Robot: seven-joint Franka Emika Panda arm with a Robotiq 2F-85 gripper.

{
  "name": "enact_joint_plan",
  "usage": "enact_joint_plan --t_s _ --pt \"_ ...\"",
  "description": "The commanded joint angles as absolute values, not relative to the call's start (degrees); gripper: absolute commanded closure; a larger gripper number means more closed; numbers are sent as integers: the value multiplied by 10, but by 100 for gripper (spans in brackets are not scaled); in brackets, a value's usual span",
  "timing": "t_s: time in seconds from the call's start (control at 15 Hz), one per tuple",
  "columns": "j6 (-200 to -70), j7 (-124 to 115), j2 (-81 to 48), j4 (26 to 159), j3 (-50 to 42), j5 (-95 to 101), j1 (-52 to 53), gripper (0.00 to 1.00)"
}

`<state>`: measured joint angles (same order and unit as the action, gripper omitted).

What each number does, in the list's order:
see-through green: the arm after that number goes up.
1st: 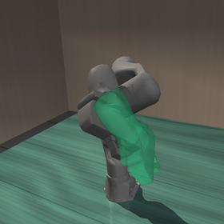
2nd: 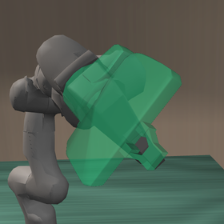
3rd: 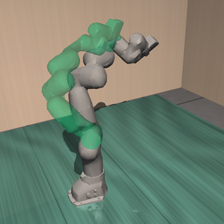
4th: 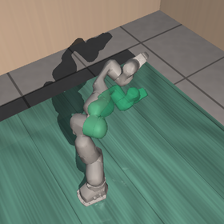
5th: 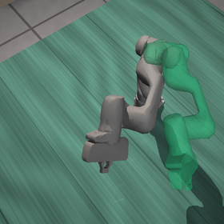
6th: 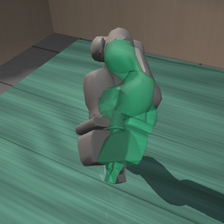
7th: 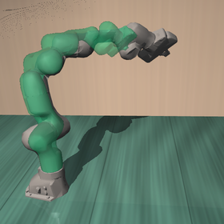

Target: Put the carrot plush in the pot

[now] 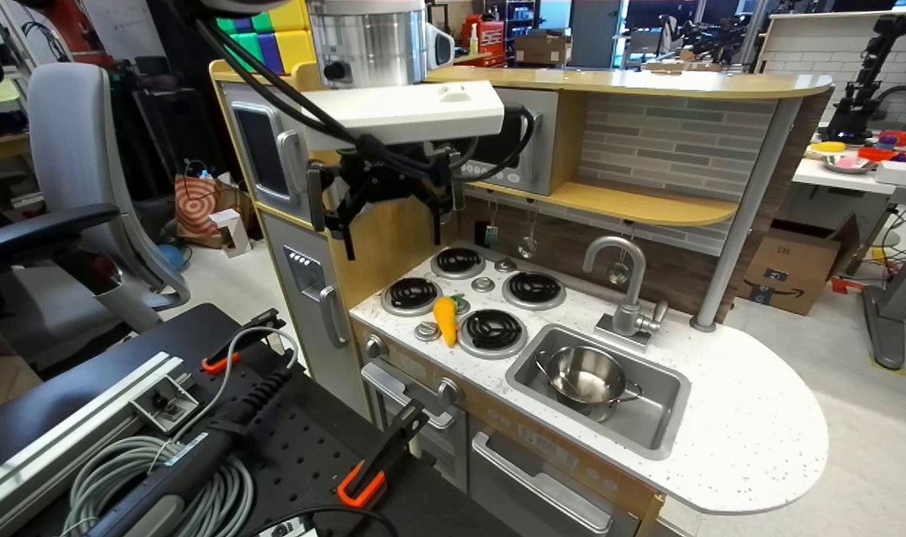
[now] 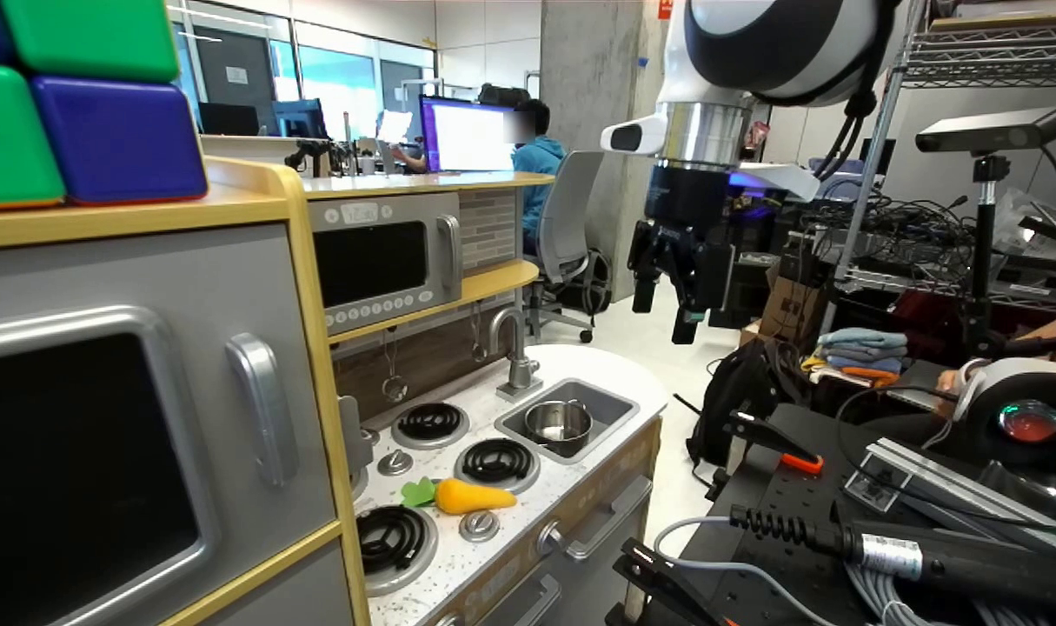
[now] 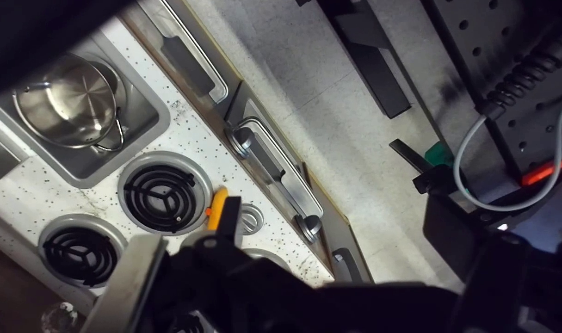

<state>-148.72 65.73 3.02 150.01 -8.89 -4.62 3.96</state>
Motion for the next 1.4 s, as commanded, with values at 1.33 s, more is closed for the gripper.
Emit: enact_joint_plan --t_s 1.33 --pt "-1740 419 -385 1250 80 72 -61 0"
